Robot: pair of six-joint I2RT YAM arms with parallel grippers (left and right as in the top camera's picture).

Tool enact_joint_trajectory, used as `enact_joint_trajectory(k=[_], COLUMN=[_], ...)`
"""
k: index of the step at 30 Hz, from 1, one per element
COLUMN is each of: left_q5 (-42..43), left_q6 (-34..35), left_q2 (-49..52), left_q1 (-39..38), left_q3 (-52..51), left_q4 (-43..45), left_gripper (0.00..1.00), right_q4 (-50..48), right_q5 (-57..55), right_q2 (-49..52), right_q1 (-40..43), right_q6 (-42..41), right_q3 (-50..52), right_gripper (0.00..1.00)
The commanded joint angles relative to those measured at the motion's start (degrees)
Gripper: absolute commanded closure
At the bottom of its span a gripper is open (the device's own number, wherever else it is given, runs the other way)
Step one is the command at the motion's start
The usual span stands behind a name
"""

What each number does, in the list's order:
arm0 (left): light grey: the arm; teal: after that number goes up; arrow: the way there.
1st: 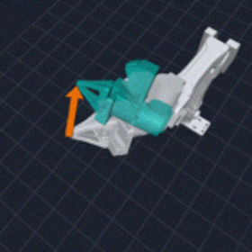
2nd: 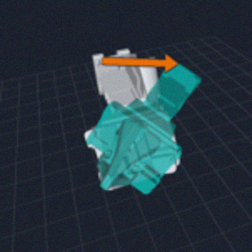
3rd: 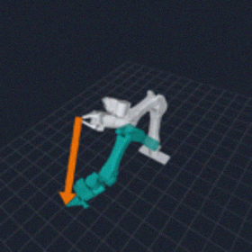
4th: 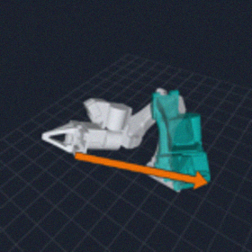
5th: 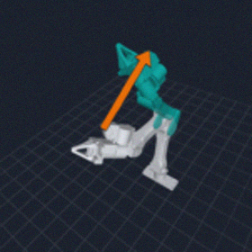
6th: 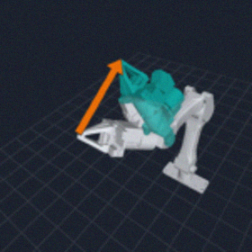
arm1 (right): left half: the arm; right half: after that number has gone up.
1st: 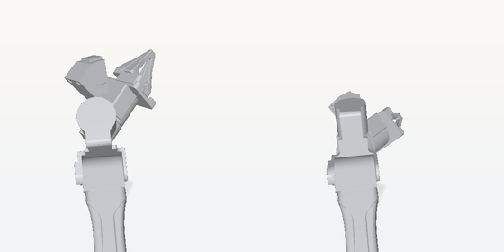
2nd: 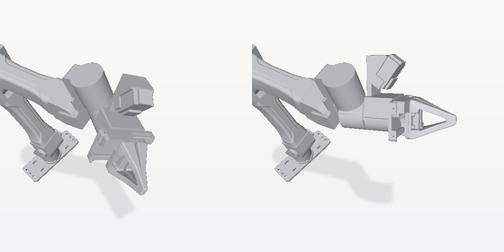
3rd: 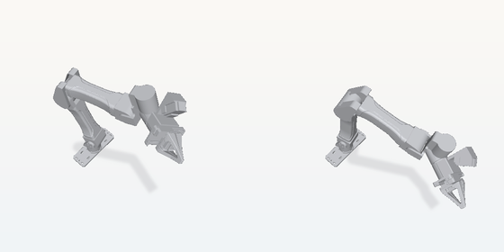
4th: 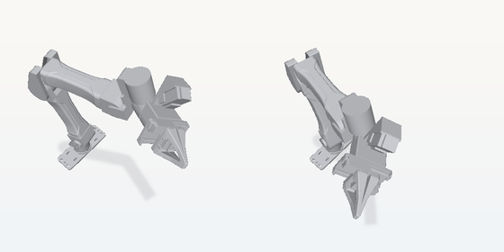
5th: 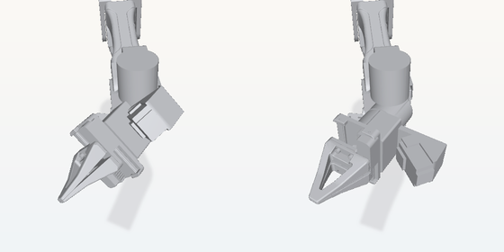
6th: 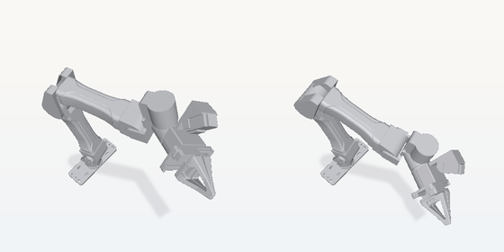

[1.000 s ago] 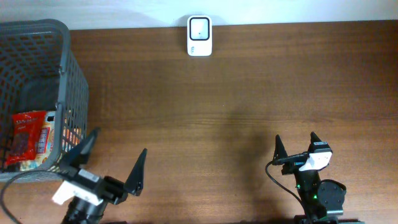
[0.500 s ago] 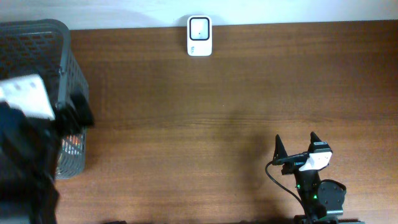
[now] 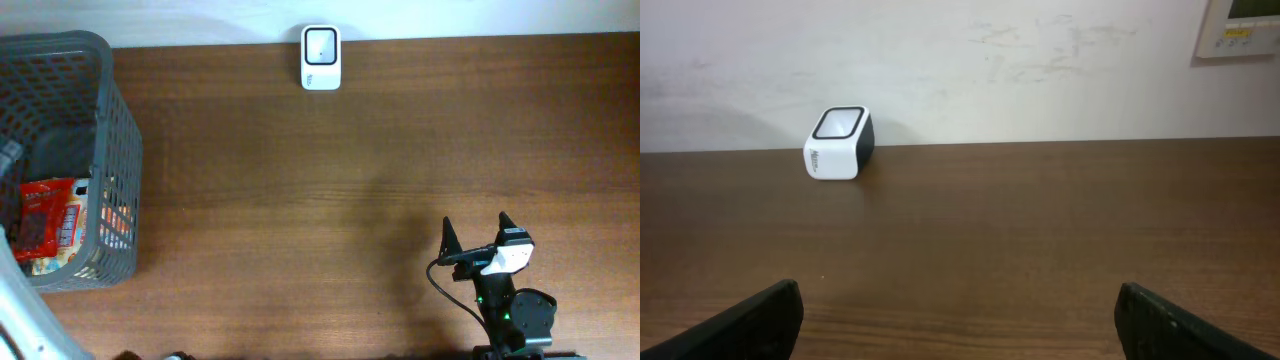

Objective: Scan the item barcode
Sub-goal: 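Reach the left gripper into the grey basket toward the red bag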

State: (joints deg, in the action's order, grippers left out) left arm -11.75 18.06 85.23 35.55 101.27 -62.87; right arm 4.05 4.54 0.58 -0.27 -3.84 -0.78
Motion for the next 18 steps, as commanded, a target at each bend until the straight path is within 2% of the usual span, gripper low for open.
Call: enact_joint_trajectory(k=[1,3,4,10,18], left_q5=[-2.9,-2.9,-2.1,-1.6,-2.5], left_q6=[0.3,0.3,0.3,0.3,0.3], left_q2=[4.7,6.9,8.1,10.3,10.7], left_q1=[-1.0,-0.9,-0.9,-0.9,-0.8], left_q3=[-2.3,-3.6,-4.1,-4.3,-6.6], left_q4=[-3.3,-5.2,-8.5,-13.2,-9.5], left_gripper=[0.01,0.01,0.04,0.01,0.01], right_q4=[0.0,0.0,0.0,0.0,0.0], right_q5=[0.3,0.3,0.3,0.3,0.3], right_q2=[-0.3,-0.3,-0.3,-0.3,-0.3], right_q1=[-0.5,-0.5,-0.5,-0.5,-0.5], right_q6=[0.4,0.4,0.4,0.4,0.4], right_q3=[0.5,0.5,0.5,0.5,0.5], right_gripper=[0.01,0.01,0.02,0.02,0.02])
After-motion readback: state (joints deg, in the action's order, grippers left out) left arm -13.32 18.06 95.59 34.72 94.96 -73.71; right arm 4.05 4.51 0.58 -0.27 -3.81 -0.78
